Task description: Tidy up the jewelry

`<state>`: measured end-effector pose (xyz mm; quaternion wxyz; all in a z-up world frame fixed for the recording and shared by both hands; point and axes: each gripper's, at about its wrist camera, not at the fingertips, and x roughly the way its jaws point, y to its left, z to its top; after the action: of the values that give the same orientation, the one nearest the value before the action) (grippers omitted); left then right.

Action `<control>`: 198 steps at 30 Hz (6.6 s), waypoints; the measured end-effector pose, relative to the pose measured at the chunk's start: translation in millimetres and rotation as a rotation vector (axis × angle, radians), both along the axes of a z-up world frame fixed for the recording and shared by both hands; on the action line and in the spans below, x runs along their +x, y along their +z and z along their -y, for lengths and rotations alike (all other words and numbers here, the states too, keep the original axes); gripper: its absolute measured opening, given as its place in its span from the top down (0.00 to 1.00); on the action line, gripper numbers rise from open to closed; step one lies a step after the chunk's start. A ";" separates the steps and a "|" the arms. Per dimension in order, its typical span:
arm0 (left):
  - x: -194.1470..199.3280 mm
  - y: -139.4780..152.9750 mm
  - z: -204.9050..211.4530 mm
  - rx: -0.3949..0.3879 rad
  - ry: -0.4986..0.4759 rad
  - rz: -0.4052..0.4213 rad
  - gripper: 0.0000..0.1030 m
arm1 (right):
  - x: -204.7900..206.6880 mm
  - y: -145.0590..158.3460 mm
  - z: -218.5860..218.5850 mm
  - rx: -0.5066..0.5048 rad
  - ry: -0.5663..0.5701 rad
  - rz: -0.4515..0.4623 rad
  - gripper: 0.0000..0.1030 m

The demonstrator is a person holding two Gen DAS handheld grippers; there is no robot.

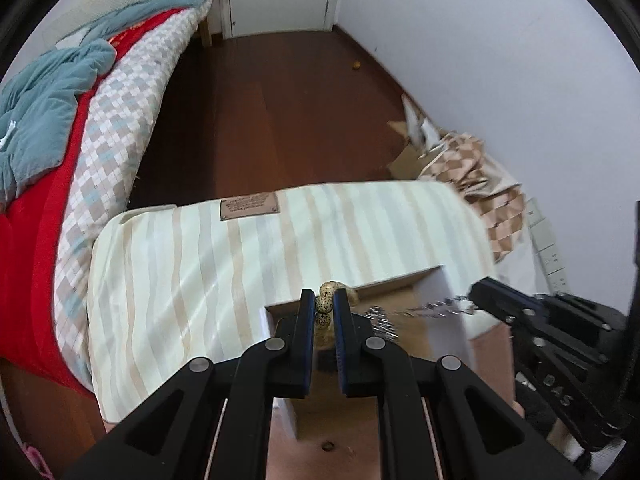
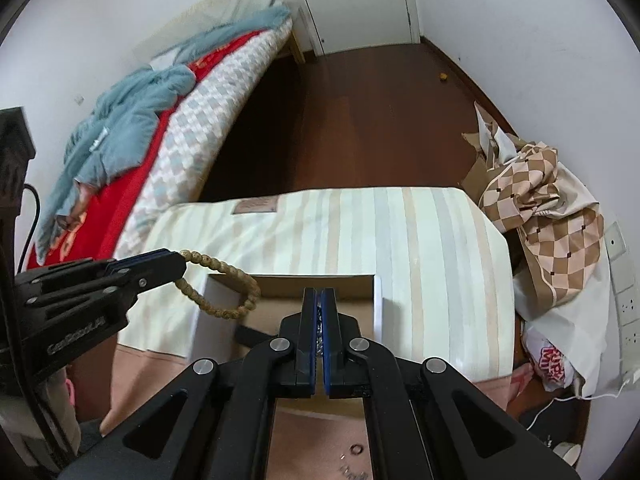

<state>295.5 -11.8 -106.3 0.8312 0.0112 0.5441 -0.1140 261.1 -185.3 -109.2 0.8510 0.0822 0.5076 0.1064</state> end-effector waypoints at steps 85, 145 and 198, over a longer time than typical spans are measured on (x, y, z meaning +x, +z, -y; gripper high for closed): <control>-224.3 -63.3 -25.5 0.246 0.292 0.039 0.01 | -222.2 -98.7 83.9 -0.134 -0.272 -0.207 0.24; -170.7 -18.6 14.4 -0.050 0.090 0.094 0.94 | -176.9 3.8 49.6 -0.005 -0.172 0.100 0.90; -83.0 -11.2 -40.1 0.136 0.219 0.078 0.02 | -56.3 -25.6 -10.9 -0.246 -0.018 -0.088 0.02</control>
<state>212.5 28.3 -117.5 0.8564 0.0124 0.5159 0.0148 204.8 -174.4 -134.8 0.8324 -0.0136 0.5531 0.0317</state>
